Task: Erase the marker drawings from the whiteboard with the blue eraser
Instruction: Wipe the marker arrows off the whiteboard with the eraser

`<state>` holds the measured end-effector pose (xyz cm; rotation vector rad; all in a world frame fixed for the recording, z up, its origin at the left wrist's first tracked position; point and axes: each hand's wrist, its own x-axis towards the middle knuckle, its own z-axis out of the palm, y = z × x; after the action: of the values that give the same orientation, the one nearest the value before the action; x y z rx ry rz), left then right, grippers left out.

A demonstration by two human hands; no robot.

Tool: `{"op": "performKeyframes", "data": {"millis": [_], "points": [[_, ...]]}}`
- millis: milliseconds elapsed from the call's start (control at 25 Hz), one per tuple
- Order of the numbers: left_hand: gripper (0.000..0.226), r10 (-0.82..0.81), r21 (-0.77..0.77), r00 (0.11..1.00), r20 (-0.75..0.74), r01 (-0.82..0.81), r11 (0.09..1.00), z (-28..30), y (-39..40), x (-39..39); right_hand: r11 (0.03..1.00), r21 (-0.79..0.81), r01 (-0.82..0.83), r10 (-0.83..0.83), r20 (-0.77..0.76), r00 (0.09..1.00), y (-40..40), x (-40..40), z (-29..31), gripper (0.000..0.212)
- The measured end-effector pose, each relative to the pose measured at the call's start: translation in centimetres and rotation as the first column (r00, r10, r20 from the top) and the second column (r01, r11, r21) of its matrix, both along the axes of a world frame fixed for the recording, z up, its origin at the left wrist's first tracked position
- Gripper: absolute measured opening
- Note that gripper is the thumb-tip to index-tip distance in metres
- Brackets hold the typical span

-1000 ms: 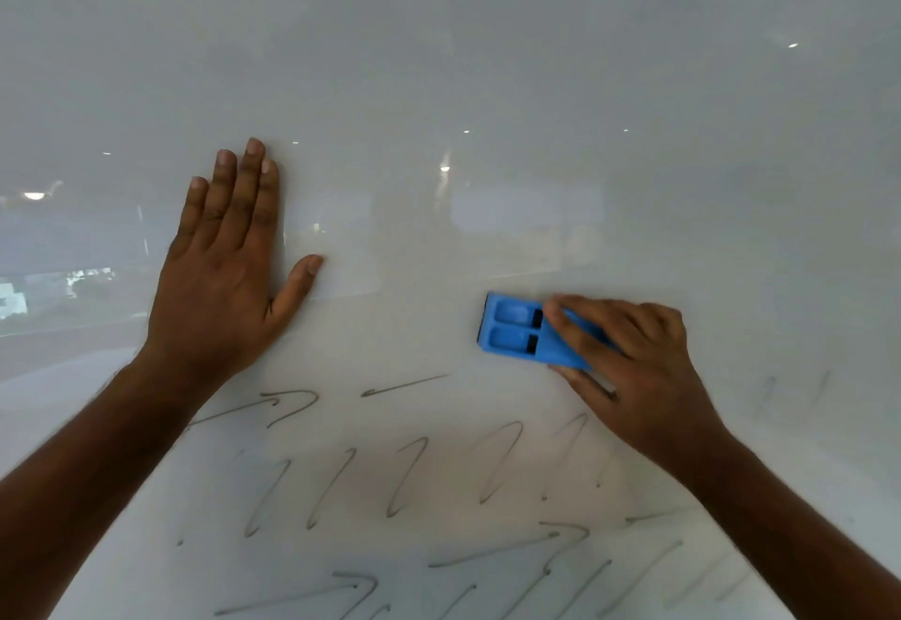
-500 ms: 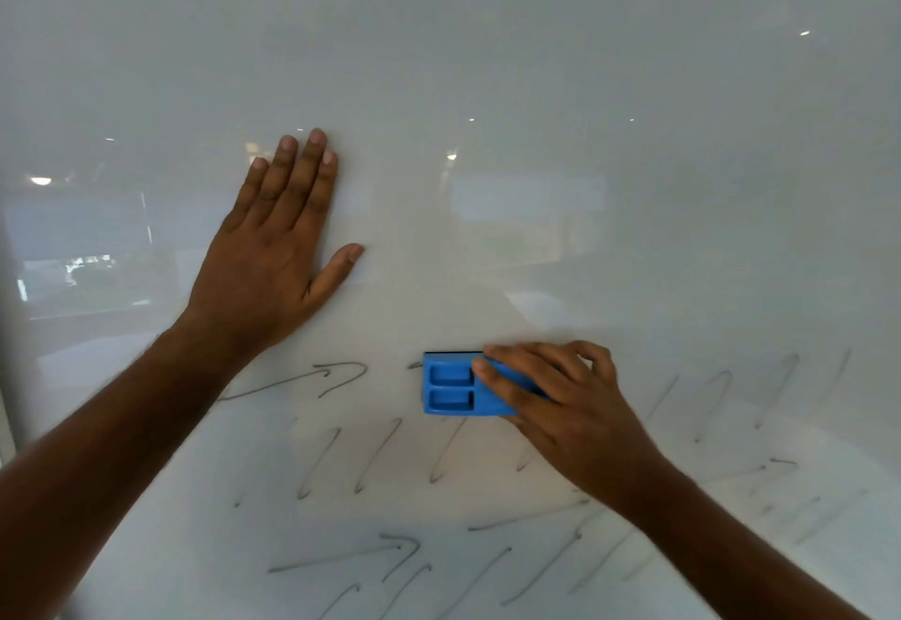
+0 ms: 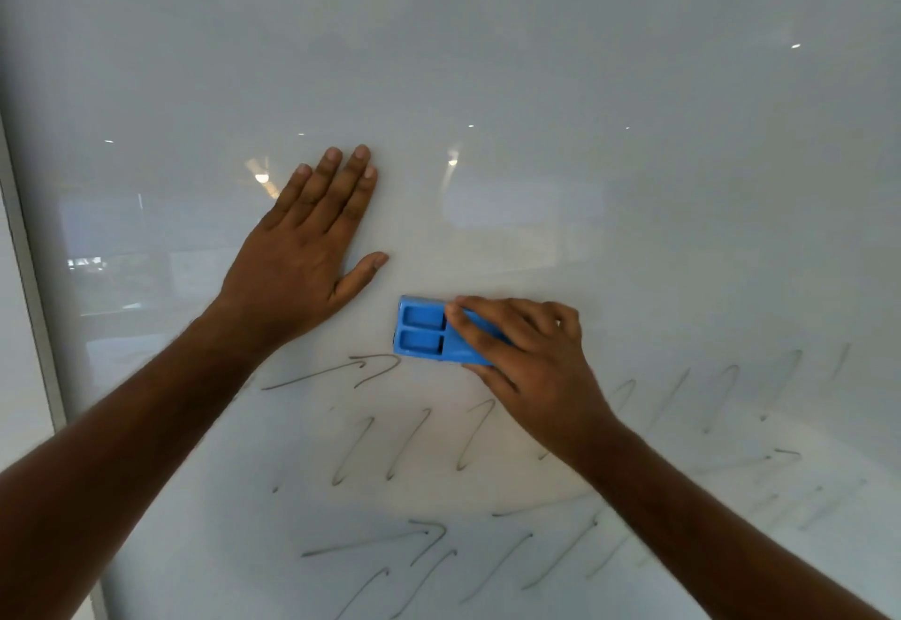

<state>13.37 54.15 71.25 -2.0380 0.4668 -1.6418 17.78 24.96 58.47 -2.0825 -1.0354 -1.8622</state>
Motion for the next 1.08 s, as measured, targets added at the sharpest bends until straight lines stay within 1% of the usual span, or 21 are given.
{"op": "performKeyframes", "data": {"millis": [160,200,280,400,480,560,640,720,840,920,1000,1080], "points": [[0.077,0.015,0.072,1.0,-0.009,-0.014,0.997,0.1,3.1,-1.3,0.986,-0.151,0.076,-0.068,0.063,0.996,-1.8,-0.2,-3.6,0.058],[0.076,0.022,0.078,1.0,-0.005,-0.021,0.997,-0.1,4.2,-1.8,0.982,-0.166,0.092,-0.081,0.07,0.994,-2.7,-0.1,-4.1,0.057],[0.076,0.028,0.068,1.0,0.008,-0.029,0.997,-0.4,6.1,-2.6,0.985,-0.135,0.103,-0.095,0.065,0.993,-4.4,0.0,-3.9,0.052],[0.076,0.018,-0.025,0.999,0.031,-0.017,1.0,-1.3,7.3,-2.9,0.995,-0.014,0.101,-0.101,0.017,0.995,-5.2,0.5,-1.4,0.054],[0.075,0.002,-0.064,0.999,0.054,0.001,0.998,-1.7,7.1,-2.6,0.996,0.067,0.062,-0.063,0.008,0.998,-3.7,0.7,0.2,0.06],[0.075,-0.008,-0.082,0.998,0.061,0.013,0.997,-2.0,7.0,-2.4,0.994,0.108,0.008,-0.009,0.008,1.0,-0.9,0.2,1.3,0.064],[0.075,-0.013,-0.101,0.998,0.063,0.019,0.995,-2.1,7.3,-2.6,0.995,0.096,-0.018,0.016,0.017,1.0,2.2,-0.6,1.4,0.066],[0.075,-0.02,-0.159,0.998,0.061,0.03,0.987,-2.4,7.5,-2.8,0.999,0.037,0.005,-0.007,0.039,0.999,4.2,-1.2,0.4,0.065],[0.076,-0.024,-0.276,0.996,0.085,0.046,0.96,-3.2,7.6,-2.9,0.997,-0.072,0.038,-0.032,0.083,0.996,3.9,-0.9,-2.2,0.061],[0.077,-0.02,-0.318,0.995,0.094,0.049,0.947,-3.6,7.7,-2.9,0.988,-0.136,0.073,-0.057,0.118,0.991,2.4,-0.5,-3.3,0.061],[0.077,-0.02,-0.343,0.995,0.1,0.053,0.938,-4.1,7.5,-2.9,0.985,-0.142,0.103,-0.085,0.128,0.988,0.6,-0.4,-2.6,0.06],[0.078,-0.012,-0.364,0.994,0.106,0.05,0.93,-4.4,7.5,-2.9,0.992,-0.083,0.095,-0.086,0.106,0.991,-0.3,-0.5,-0.6,0.059]]}}
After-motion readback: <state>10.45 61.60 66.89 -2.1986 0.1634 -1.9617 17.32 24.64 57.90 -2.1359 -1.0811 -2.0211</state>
